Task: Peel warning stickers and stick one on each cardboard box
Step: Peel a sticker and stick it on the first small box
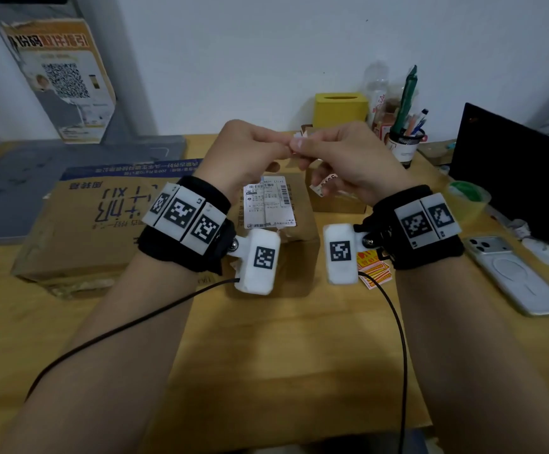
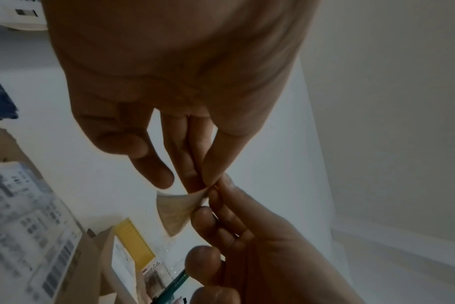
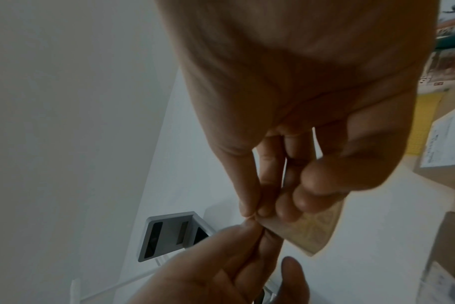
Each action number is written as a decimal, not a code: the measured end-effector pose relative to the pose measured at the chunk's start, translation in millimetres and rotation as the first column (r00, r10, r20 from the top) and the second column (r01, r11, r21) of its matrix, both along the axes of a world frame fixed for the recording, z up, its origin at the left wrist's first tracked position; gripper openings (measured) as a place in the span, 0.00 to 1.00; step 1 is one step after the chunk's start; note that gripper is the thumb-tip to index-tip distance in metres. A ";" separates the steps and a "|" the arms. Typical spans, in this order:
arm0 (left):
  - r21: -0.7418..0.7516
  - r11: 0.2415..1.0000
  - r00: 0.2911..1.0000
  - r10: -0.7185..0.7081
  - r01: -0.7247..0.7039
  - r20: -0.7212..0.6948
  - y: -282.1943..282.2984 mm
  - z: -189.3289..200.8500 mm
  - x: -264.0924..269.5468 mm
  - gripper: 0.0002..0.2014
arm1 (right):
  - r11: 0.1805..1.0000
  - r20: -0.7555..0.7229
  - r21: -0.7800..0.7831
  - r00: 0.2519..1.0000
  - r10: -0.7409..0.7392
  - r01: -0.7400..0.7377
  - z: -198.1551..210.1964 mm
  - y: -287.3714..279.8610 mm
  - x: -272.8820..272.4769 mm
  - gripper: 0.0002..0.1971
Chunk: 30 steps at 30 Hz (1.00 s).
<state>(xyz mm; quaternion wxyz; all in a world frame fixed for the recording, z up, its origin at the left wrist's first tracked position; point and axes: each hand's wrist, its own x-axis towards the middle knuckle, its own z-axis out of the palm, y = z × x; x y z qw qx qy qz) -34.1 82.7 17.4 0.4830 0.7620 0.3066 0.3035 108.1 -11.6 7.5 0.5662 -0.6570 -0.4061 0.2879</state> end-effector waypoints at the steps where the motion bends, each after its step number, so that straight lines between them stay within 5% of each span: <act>1: -0.030 1.000 1.000 -0.003 0.003 0.009 -0.6 0.0 -1.0 0.05 | 1.000 -0.017 0.005 1.000 0.010 -0.010 0.3 -0.7 -1.0 0.17; 10: -0.203 0.977 0.995 -0.053 0.068 0.082 0.2 -0.1 -9.4 0.07 | 1.000 -0.055 -0.001 0.998 0.000 0.000 5.0 -3.3 -6.6 0.14; 30: -0.190 0.977 0.992 -0.079 0.096 0.097 1.5 -0.6 -12.0 0.09 | 1.000 -0.037 0.018 0.999 0.011 -0.011 5.5 -4.9 -3.6 0.08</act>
